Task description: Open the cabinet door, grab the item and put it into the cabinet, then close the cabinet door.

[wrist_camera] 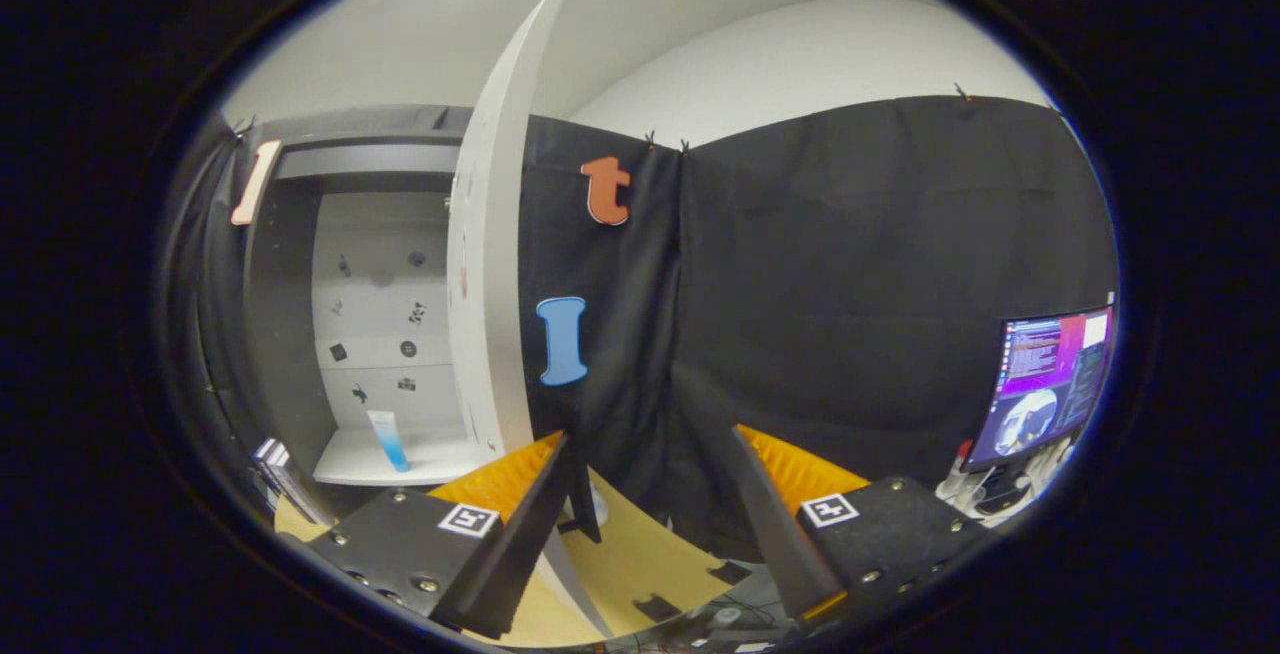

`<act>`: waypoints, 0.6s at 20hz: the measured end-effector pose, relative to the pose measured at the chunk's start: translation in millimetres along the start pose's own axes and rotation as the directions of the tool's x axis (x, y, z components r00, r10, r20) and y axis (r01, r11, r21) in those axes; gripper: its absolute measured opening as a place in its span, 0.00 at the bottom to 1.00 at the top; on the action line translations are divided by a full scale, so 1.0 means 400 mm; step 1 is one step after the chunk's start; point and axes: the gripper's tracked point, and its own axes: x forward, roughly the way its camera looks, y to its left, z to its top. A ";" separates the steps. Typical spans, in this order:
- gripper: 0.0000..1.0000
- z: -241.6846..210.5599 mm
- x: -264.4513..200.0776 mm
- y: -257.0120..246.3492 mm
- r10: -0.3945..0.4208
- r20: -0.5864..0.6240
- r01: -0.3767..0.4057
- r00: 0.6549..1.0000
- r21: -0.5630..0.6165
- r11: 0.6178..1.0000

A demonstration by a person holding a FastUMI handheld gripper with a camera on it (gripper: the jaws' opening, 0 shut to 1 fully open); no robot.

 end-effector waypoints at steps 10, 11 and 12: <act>0.94 -0.018 -0.077 0.263 0.315 -0.075 -0.312 0.946 0.045 0.949; 0.94 -0.018 -0.077 0.291 0.342 -0.081 -0.339 0.936 0.048 0.939; 0.94 -0.020 -0.075 0.313 0.372 -0.086 -0.369 0.924 0.051 0.928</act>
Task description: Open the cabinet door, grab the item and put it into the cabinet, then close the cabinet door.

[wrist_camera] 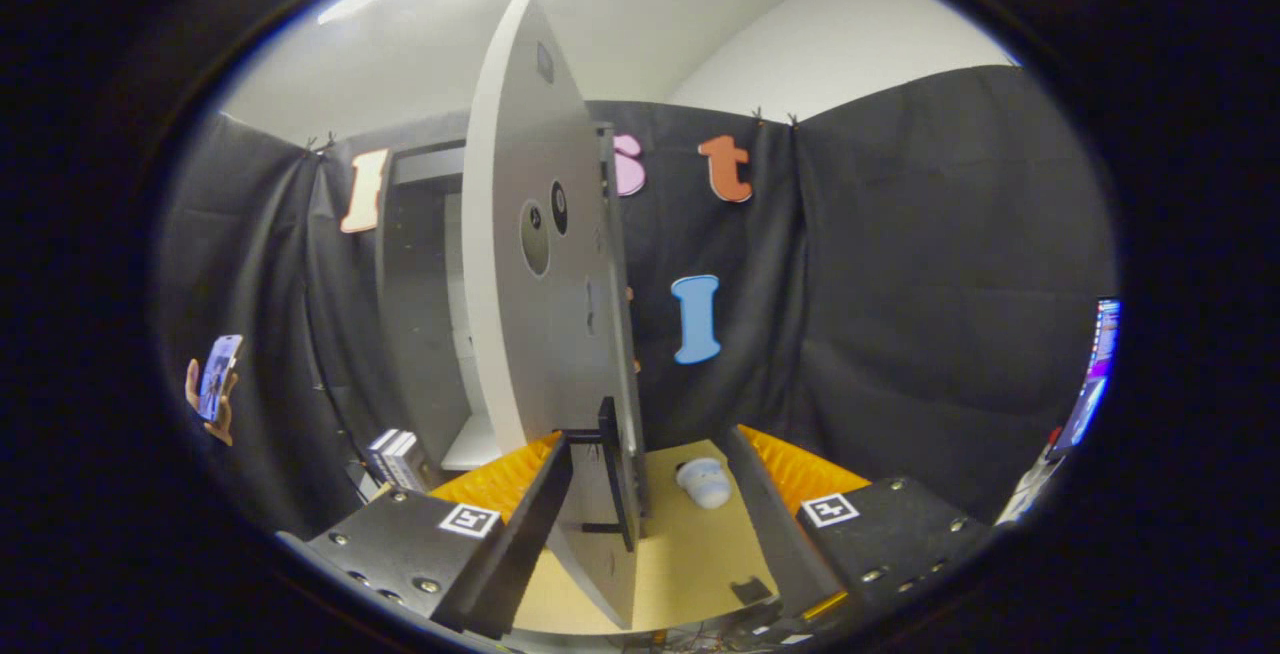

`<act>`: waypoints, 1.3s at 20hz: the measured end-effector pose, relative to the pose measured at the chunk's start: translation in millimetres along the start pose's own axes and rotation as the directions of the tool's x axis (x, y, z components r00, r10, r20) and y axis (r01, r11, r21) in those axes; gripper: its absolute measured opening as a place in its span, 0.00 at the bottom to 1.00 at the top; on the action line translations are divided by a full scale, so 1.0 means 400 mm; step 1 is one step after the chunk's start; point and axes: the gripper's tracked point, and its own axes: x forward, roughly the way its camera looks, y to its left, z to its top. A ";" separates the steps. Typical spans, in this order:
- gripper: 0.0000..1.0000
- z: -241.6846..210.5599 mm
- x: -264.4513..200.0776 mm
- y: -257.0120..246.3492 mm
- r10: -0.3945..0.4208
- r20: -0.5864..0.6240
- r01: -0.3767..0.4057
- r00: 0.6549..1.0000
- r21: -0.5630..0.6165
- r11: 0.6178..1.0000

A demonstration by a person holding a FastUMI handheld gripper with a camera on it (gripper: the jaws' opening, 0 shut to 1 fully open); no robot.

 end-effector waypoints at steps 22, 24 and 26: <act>1.00 -0.063 0.229 0.457 0.469 -0.067 -0.465 0.881 0.066 0.883; 1.00 -0.067 0.244 0.486 0.490 -0.064 -0.487 0.869 0.065 0.871; 1.00 -0.071 0.263 0.516 0.511 -0.064 -0.507 0.857 0.072 0.859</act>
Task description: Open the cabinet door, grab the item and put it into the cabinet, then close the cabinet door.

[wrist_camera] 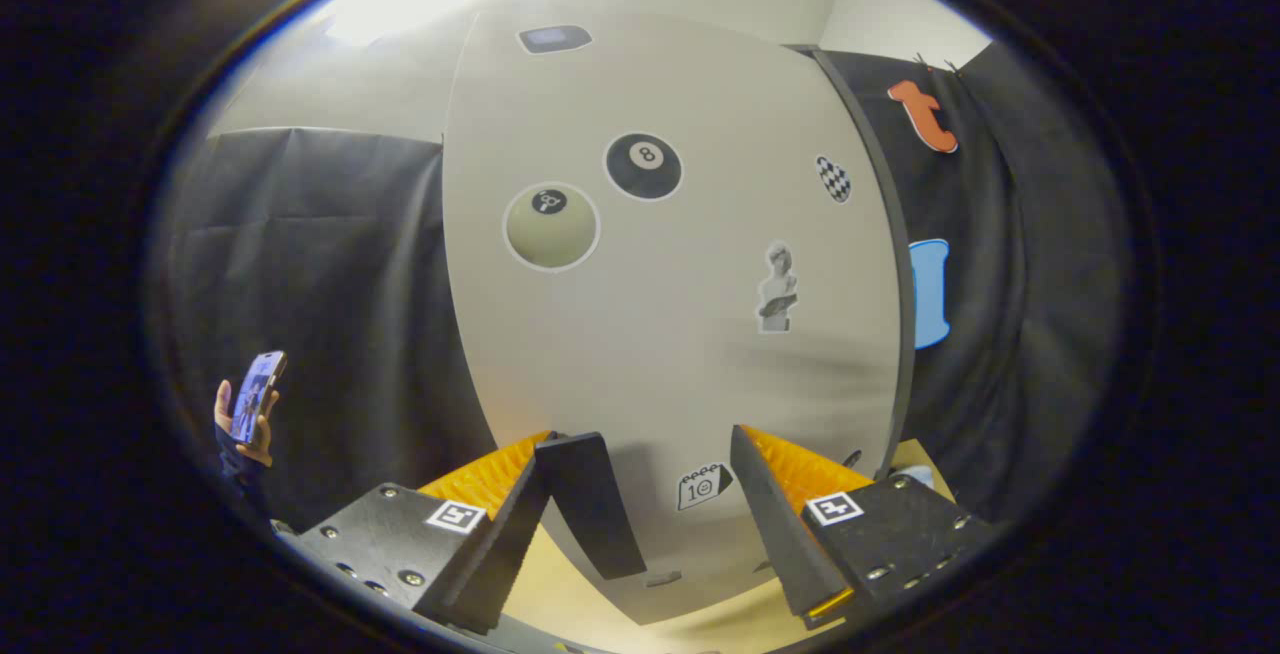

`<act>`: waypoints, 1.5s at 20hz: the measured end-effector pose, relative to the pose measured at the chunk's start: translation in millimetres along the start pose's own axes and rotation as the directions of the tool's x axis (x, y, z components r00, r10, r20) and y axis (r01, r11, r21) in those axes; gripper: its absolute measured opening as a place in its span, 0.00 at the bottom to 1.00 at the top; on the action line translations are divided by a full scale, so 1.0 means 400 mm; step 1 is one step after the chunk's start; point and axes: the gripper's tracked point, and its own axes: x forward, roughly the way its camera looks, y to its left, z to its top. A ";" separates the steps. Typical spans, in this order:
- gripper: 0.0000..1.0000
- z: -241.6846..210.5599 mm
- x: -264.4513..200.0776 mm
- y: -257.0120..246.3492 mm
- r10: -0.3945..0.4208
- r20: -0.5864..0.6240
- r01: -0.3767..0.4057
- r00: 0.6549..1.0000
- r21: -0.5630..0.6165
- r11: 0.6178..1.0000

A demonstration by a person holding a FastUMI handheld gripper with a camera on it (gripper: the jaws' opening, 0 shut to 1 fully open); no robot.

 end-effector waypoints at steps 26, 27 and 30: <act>1.00 -0.010 0.063 0.044 -0.028 0.036 0.028 0.999 -0.007 1.000; 1.00 -0.013 0.059 0.045 -0.030 0.037 0.030 0.999 -0.006 1.000; 1.00 -0.015 0.052 0.047 -0.029 0.039 0.029 0.999 0.003 1.000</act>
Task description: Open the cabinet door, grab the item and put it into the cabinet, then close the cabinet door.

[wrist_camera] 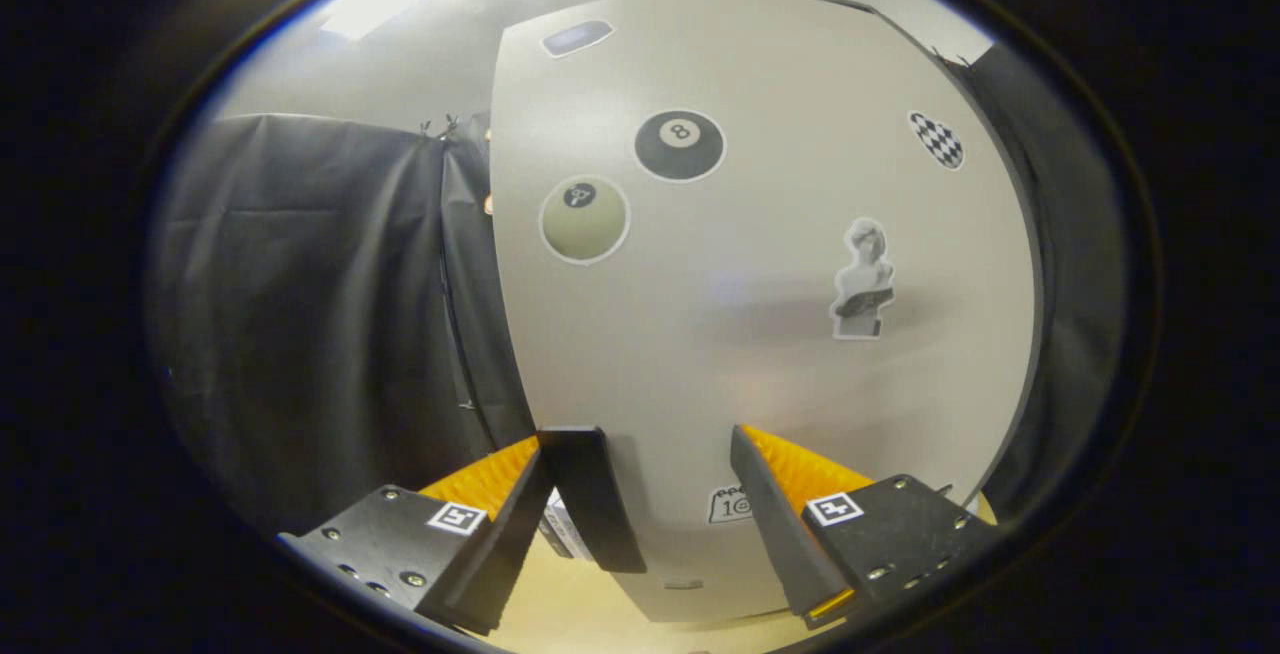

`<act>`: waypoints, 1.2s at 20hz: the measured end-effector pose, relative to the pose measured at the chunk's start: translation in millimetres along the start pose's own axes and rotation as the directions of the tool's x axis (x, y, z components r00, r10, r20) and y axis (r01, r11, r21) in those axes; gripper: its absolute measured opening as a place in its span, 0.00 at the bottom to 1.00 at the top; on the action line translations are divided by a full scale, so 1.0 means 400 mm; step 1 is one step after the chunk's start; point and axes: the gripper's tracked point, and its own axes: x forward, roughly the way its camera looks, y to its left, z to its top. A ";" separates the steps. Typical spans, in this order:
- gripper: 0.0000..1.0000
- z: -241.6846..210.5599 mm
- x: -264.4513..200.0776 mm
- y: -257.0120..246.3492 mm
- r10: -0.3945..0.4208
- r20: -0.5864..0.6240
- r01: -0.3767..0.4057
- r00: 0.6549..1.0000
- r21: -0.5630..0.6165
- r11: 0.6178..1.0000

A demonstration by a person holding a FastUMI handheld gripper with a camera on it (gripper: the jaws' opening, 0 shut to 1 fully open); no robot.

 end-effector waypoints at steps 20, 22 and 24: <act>0.98 -0.004 0.001 -0.001 0.010 0.010 -0.010 1.000 0.016 1.000; 0.98 -0.004 0.001 -0.001 0.012 0.011 -0.012 1.000 0.018 1.000; 0.98 -0.002 -0.001 0.000 0.014 0.011 -0.014 1.000 0.020 1.000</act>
